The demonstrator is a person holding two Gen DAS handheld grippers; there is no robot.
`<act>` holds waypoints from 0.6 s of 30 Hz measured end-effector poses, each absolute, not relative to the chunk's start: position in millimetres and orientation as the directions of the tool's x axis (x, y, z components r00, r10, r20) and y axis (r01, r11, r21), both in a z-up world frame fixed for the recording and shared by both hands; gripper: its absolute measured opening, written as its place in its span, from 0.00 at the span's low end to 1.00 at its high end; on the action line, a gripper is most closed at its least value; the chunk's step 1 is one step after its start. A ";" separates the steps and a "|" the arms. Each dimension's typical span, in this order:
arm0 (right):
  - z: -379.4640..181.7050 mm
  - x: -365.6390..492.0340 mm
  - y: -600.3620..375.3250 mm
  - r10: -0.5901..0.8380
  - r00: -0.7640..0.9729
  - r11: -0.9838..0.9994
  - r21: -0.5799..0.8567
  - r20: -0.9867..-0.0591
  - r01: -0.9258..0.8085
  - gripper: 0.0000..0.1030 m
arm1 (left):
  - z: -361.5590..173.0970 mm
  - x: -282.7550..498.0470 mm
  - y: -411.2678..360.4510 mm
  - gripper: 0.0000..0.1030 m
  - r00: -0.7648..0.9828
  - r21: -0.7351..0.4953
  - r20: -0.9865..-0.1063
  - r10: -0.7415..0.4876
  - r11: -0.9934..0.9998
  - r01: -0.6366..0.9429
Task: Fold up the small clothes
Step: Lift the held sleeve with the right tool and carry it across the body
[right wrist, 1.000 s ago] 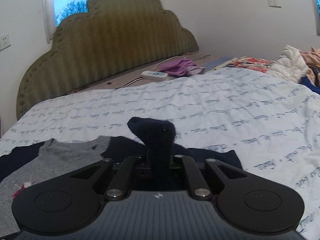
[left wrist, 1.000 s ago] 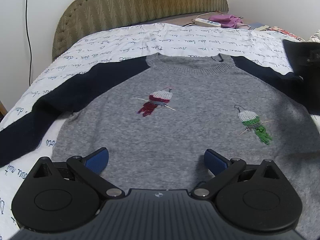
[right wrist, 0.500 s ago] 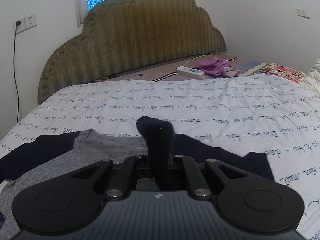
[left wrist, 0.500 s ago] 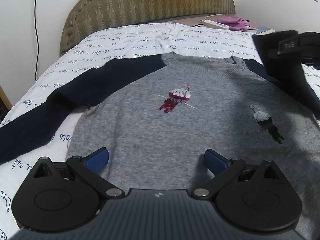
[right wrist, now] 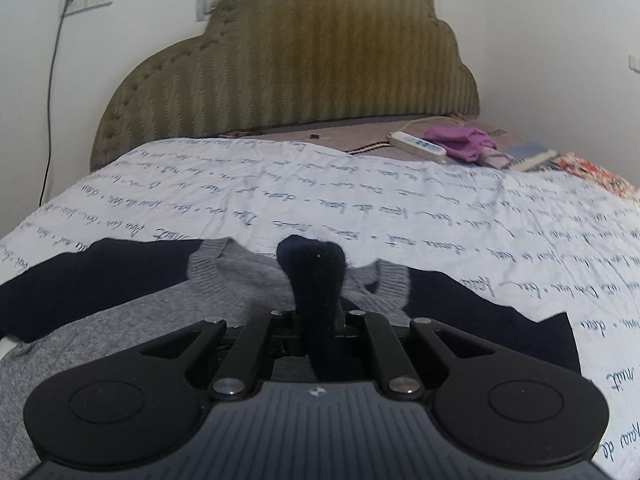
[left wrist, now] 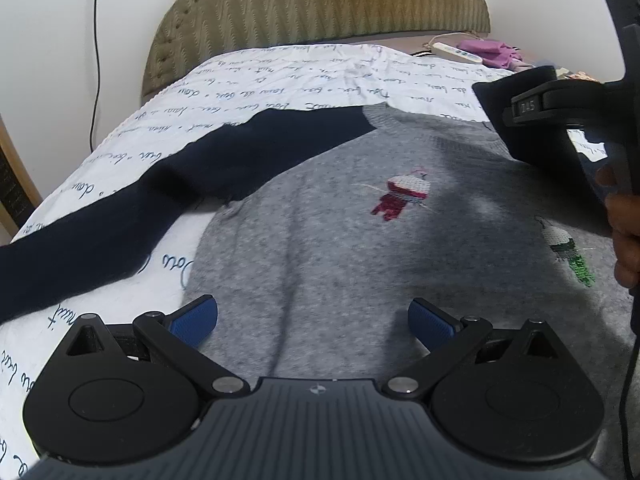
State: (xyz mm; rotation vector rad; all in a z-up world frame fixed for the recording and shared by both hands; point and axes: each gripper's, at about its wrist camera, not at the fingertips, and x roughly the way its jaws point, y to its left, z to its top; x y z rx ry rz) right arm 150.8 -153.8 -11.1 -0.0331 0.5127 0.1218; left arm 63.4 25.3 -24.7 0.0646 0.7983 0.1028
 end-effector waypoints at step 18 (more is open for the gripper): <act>-15.6 160.1 -84.1 0.126 0.877 0.973 -0.115 -0.464 -0.200 0.07 | -25.9 57.8 50.2 1.00 0.679 0.062 -0.725 0.112 0.993 -0.097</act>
